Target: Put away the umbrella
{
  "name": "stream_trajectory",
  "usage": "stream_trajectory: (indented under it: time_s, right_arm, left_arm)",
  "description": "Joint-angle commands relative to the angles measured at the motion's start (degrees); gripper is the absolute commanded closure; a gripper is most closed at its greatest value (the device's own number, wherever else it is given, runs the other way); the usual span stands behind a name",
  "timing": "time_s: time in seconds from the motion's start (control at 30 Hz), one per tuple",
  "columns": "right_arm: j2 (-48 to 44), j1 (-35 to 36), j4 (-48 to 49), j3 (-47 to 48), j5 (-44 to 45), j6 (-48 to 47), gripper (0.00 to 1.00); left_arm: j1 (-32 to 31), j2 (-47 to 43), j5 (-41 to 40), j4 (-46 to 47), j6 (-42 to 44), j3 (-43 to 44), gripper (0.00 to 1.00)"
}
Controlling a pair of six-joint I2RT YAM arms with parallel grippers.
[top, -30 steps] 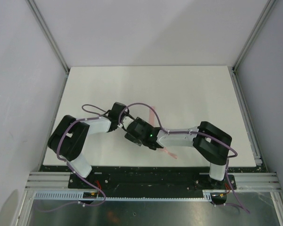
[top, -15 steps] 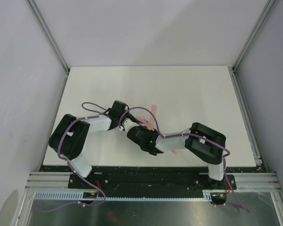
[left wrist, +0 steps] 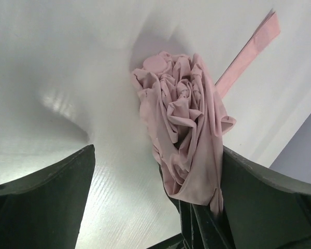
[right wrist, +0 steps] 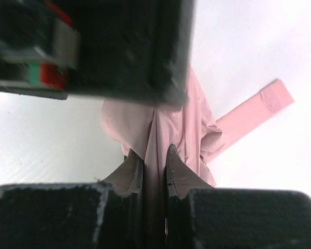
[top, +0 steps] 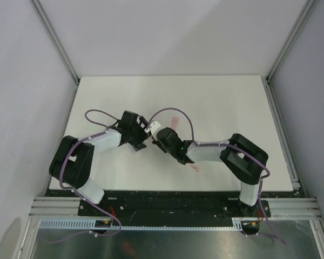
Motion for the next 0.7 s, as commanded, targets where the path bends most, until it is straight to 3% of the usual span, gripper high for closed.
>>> stream_trajectory:
  time_s: [0.0,0.3,0.5,0.67]
  right_arm:
    - [5.6,-2.5,-12.0,-4.7,-18.3,6.7,1.00]
    - [6.3,-8.0,-12.0,-4.5,-36.2,9.8,1.00]
    - [6.9,-9.1,-10.7,-4.1,-39.9,10.9,1.00]
    - [7.4,-10.2,-10.2,-3.8,-42.5,11.7,1.00]
  left_arm:
    - [4.4,-4.5,2.6,-0.2,4.5,-0.5,0.01]
    - [7.0,-9.4,11.4,13.6,2.4,-8.3,0.00]
    - [4.1,-7.4,9.2,15.8,1.7,-10.0,0.01]
    - [2.3,-2.6,4.0,12.6,-1.8,-11.0,0.01]
